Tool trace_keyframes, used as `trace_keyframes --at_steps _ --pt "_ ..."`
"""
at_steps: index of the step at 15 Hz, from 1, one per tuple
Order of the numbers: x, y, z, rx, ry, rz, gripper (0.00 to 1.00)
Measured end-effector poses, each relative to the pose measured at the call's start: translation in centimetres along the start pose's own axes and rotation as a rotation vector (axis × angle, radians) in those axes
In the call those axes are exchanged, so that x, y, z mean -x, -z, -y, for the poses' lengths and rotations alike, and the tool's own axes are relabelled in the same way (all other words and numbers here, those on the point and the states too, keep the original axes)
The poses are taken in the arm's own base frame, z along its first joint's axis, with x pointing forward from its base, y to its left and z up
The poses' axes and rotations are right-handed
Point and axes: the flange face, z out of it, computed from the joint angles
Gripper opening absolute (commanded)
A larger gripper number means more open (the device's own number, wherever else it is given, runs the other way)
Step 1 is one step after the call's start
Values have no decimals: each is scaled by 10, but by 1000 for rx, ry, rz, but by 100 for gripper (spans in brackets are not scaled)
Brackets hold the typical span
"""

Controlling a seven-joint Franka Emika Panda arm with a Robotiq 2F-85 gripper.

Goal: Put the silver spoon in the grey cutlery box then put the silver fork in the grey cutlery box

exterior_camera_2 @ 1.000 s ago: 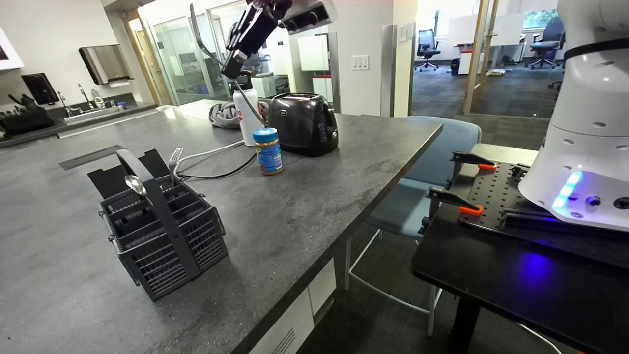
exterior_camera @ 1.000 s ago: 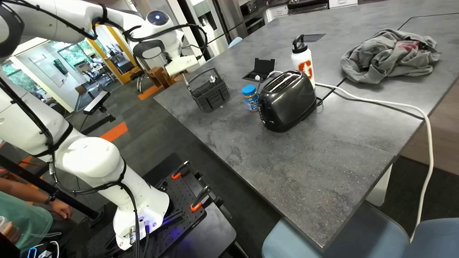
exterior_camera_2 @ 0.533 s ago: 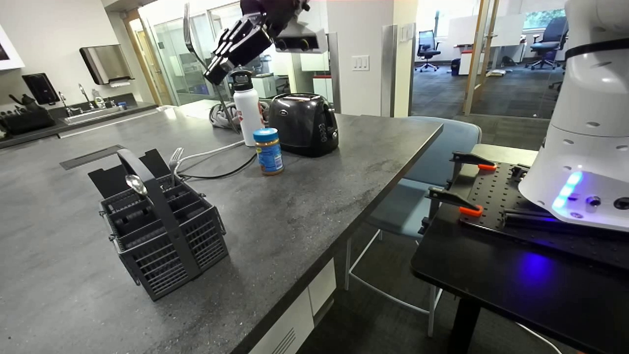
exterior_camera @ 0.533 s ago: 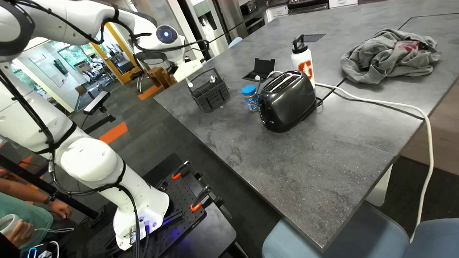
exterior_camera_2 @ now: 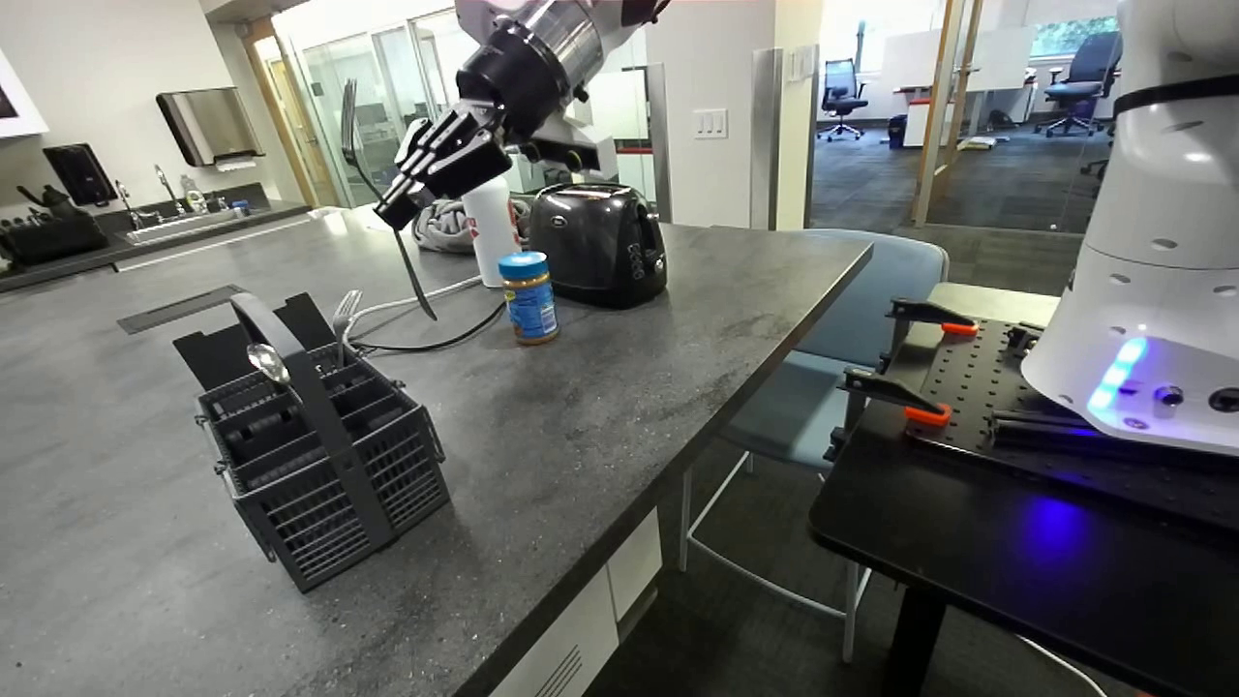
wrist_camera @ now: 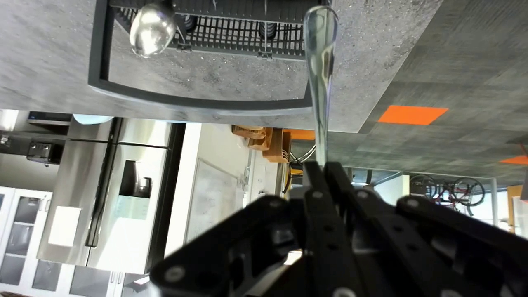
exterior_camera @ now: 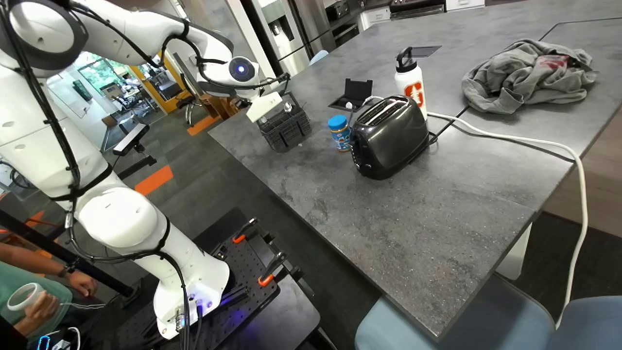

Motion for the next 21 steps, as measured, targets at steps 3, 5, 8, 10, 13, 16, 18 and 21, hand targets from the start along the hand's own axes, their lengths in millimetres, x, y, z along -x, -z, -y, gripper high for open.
trace_keyframes --at_steps 3,5,8,10,13,16,18,21 --pt "6 -14 -8 6 -7 -16 2" --pt "9 -22 -15 13 -14 -24 2" --pt "11 -33 -24 17 -29 -35 2" --pt "15 -41 -30 14 -36 -37 2" --pt "23 -56 -36 6 -49 -38 2" --pt "34 -70 -40 -4 -64 -36 2" --pt "40 -77 -42 -10 -72 -35 2" --pt "45 -84 -44 -16 -83 -36 2"
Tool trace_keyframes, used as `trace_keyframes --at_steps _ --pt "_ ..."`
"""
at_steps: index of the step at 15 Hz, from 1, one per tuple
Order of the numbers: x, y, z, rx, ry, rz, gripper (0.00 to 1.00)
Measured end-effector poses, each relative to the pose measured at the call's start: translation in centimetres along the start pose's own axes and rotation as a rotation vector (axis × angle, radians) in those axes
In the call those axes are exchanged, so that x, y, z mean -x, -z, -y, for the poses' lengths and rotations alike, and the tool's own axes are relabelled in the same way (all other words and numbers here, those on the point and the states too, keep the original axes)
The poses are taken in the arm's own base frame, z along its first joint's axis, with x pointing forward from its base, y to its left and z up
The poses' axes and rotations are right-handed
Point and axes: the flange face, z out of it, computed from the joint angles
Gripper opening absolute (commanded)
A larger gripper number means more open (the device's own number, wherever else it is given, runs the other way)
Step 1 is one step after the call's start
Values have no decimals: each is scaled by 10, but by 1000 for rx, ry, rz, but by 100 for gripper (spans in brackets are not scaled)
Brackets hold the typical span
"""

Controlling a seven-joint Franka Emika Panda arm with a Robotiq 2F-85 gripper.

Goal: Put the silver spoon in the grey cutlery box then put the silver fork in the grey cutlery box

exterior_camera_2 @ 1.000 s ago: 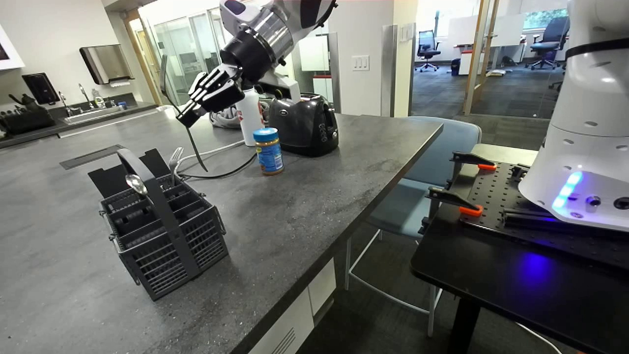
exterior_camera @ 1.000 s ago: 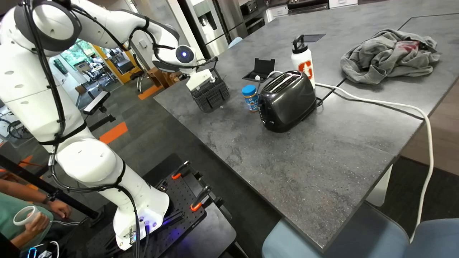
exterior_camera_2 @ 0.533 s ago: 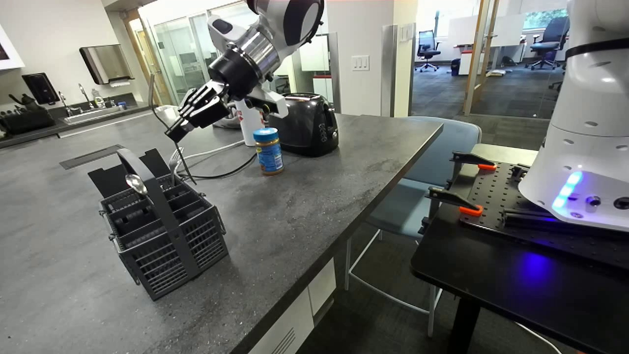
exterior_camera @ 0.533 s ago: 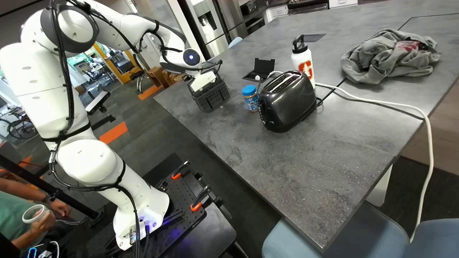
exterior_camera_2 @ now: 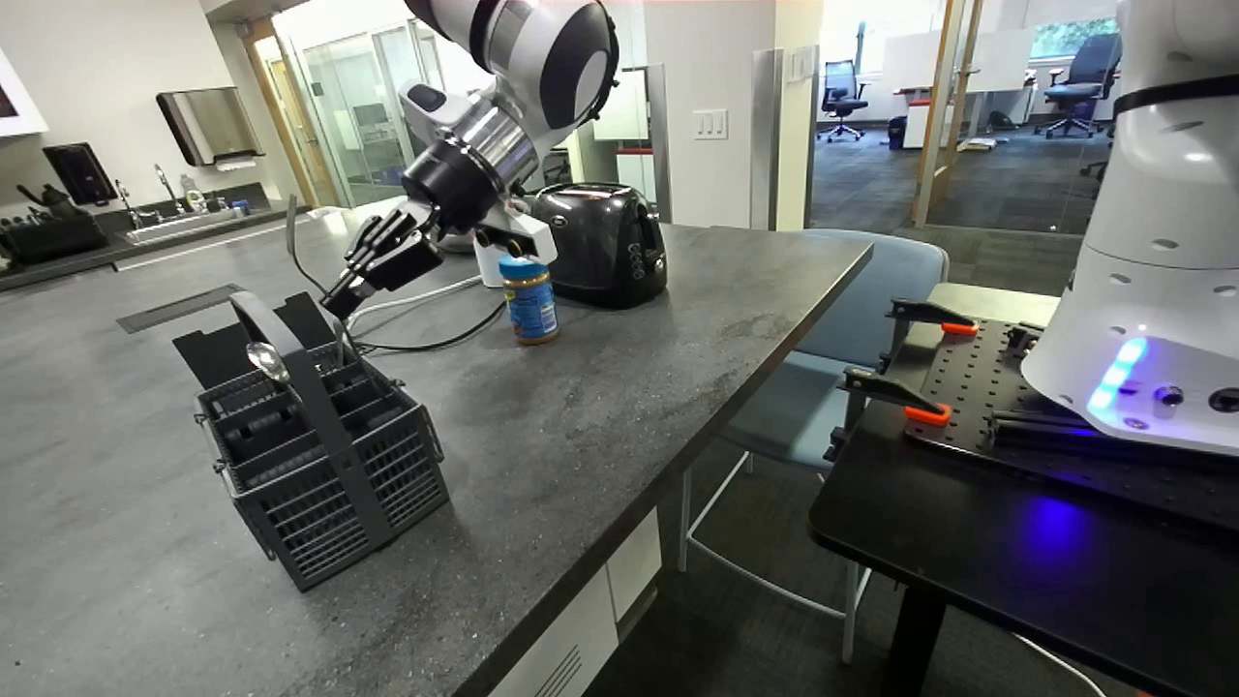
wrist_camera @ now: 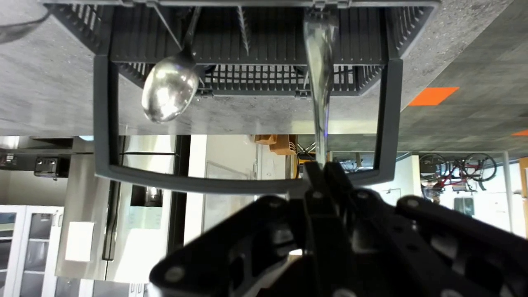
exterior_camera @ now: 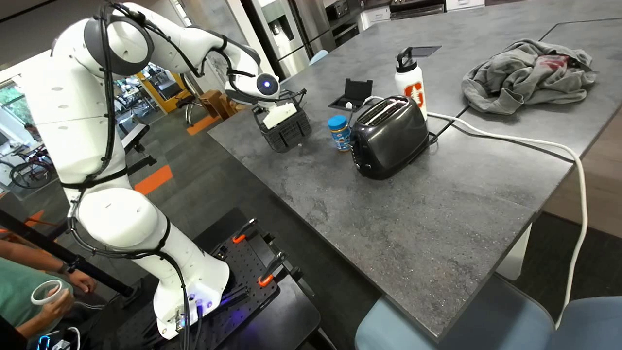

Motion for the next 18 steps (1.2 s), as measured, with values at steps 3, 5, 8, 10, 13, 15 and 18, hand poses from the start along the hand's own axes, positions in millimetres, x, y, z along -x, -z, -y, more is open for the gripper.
trace_keyframes --at_steps 3,5,8,10,13,15,18 --pt "0 -1 -2 1 -13 -2 2" --pt "0 -1 -2 1 -23 -2 2" --pt "-1 -2 -1 -1 -19 -3 2" --pt "-3 -4 0 -5 -14 -6 2" --pt "-5 -7 2 -9 -10 -7 2" --pt "-7 -7 2 -10 -6 -9 2" --pt "-11 -6 -1 -3 2 -16 2"
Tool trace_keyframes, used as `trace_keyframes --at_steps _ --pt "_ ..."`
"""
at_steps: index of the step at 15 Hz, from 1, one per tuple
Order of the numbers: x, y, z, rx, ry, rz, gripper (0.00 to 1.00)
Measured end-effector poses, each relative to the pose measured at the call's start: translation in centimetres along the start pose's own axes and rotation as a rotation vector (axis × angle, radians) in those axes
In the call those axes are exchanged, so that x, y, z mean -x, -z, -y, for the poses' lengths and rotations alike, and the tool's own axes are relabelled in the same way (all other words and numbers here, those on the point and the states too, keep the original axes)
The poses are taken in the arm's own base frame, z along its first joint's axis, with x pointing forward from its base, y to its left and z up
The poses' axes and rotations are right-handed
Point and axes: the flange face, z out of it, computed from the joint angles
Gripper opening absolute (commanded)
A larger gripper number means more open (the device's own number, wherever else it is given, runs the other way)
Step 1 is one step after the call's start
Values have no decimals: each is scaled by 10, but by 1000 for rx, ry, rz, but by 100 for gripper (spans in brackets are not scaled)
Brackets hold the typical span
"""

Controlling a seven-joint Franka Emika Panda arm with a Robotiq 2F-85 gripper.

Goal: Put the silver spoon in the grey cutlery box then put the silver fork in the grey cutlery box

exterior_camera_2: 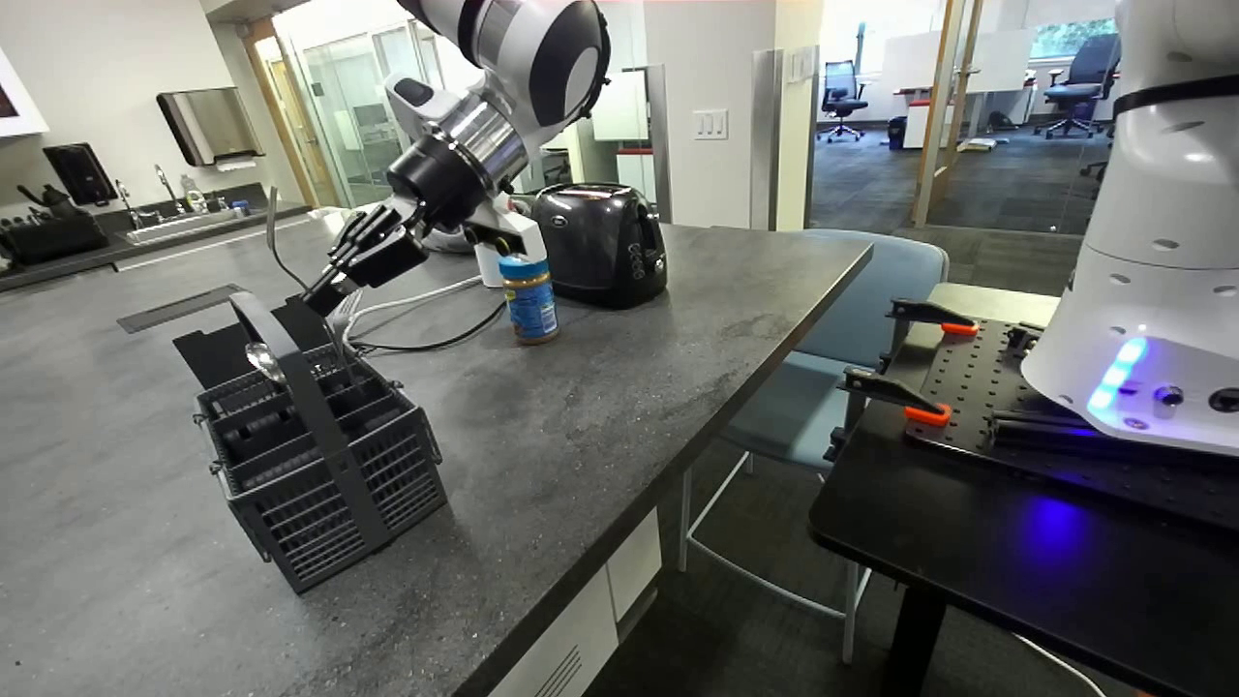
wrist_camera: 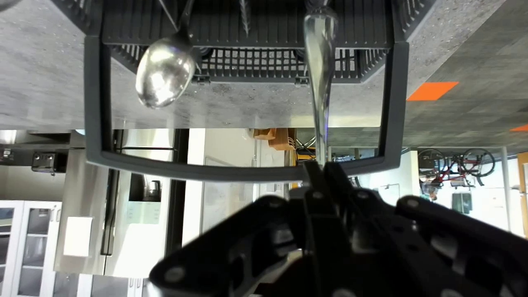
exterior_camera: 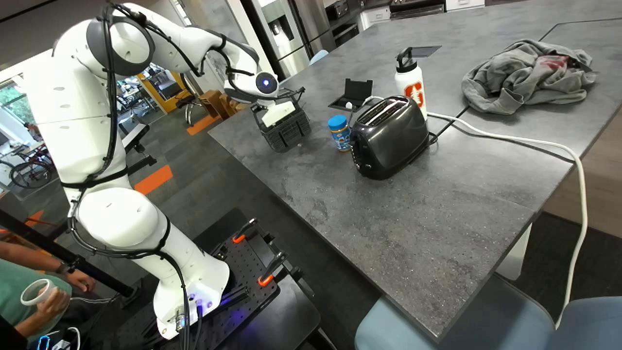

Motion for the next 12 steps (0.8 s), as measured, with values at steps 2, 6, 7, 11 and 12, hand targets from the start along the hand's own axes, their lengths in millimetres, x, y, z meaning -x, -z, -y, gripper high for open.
trace_keyframes --at_steps 2,6,7,11,12 --pt "-4 1 -3 7 4 -7 2" --pt "-5 4 -9 26 22 -4 2" --pt "-5 5 -11 33 23 0 2" --pt "0 6 -14 44 18 11 2" --pt "2 5 -14 43 16 13 2"
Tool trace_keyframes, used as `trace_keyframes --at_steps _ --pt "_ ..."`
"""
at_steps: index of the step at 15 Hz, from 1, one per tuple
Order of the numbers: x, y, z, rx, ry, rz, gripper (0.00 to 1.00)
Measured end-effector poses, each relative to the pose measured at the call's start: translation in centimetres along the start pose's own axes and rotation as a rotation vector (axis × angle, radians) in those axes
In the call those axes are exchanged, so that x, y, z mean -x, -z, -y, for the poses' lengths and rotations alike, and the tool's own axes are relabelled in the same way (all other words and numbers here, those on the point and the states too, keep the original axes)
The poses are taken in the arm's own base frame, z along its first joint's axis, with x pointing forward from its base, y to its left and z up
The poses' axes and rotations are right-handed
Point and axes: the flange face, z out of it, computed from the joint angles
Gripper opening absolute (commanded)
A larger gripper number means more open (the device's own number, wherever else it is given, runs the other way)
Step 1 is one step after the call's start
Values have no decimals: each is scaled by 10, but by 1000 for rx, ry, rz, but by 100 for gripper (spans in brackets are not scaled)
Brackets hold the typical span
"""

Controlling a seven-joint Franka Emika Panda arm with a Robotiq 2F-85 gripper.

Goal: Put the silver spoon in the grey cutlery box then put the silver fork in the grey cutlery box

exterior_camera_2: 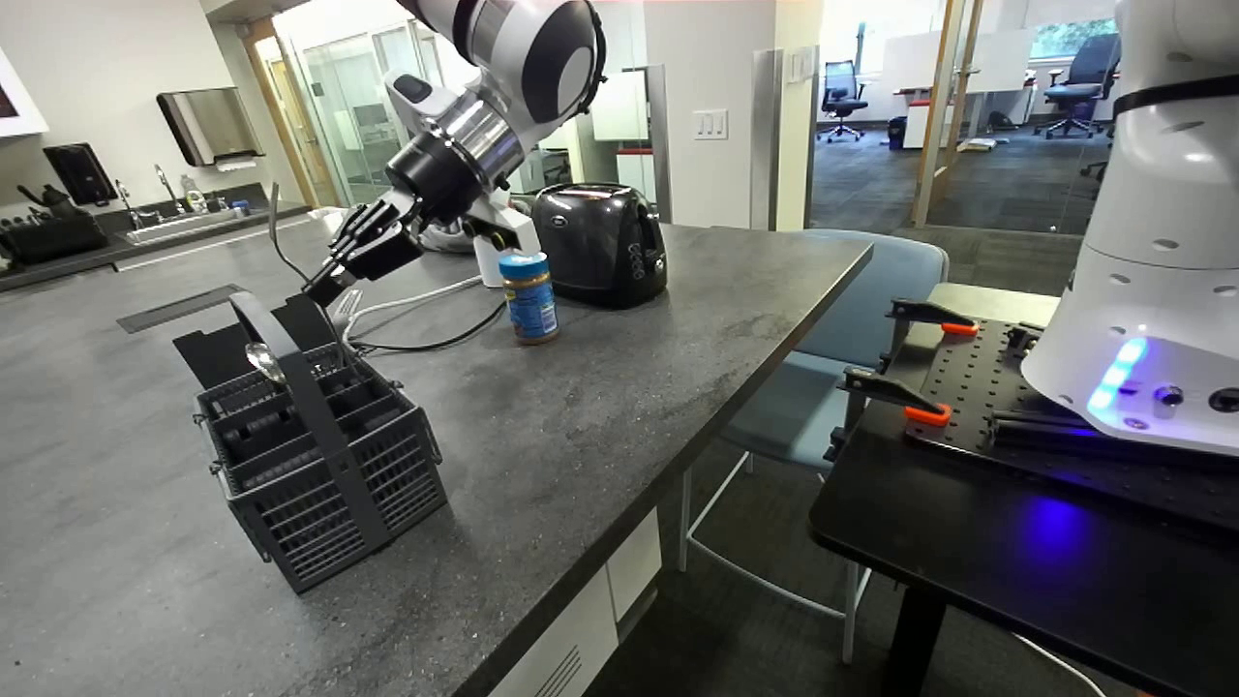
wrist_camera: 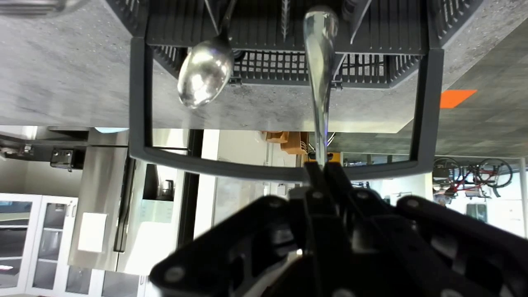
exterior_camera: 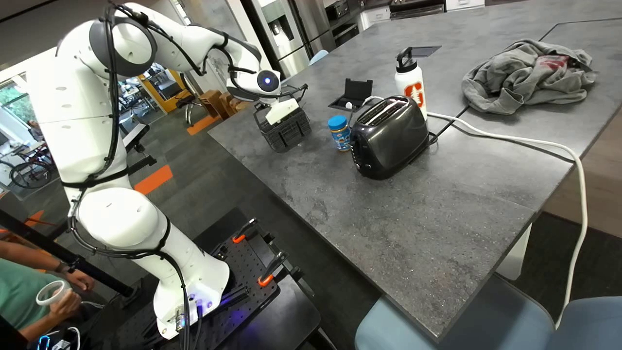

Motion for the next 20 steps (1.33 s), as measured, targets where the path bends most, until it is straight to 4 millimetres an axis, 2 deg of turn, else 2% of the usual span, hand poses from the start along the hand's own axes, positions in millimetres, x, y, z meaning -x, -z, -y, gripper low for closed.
trace_keyframes --at_steps 3,4,5,9,14,20 --pt "8 -4 0 -3 -10 7 2" --pt "11 -5 0 -4 -13 10 13" --pt "13 -7 0 -5 -16 13 33" --pt "16 -9 -1 -6 -21 15 62" --pt "4 -6 -4 15 -18 -12 98" --pt "-36 20 -5 89 31 -84 100"
